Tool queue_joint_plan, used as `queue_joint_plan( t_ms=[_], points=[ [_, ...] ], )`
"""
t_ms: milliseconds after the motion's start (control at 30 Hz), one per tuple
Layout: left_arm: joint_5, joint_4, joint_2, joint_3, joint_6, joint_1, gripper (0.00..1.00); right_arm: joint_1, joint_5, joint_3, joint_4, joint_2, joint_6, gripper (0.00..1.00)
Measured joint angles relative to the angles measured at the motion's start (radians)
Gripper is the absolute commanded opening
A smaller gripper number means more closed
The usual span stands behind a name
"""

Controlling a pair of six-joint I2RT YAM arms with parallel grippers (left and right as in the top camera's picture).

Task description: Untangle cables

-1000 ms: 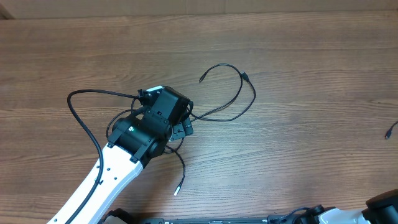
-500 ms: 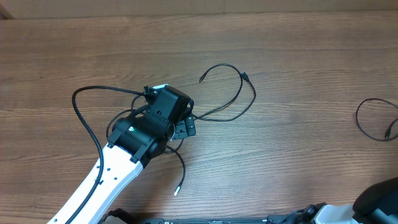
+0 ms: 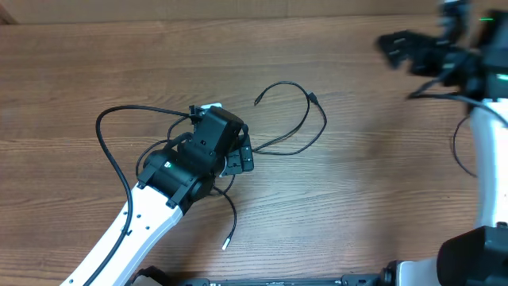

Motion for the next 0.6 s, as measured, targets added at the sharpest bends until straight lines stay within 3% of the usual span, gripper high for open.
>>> queue_joint_plan(
  t_ms=[200, 600],
  points=[
    [-0.004, 0.004, 0.0, 0.0, 0.01, 0.0, 0.94, 0.207, 0.241, 0.0, -0.092, 0.0, -0.014, 1.0],
    [-0.119, -0.024, 0.0, 0.0, 0.013, 0.0, 0.93, 0.322, 0.341, -0.006, -0.283, 0.0, 0.146, 1.0]
  ],
)
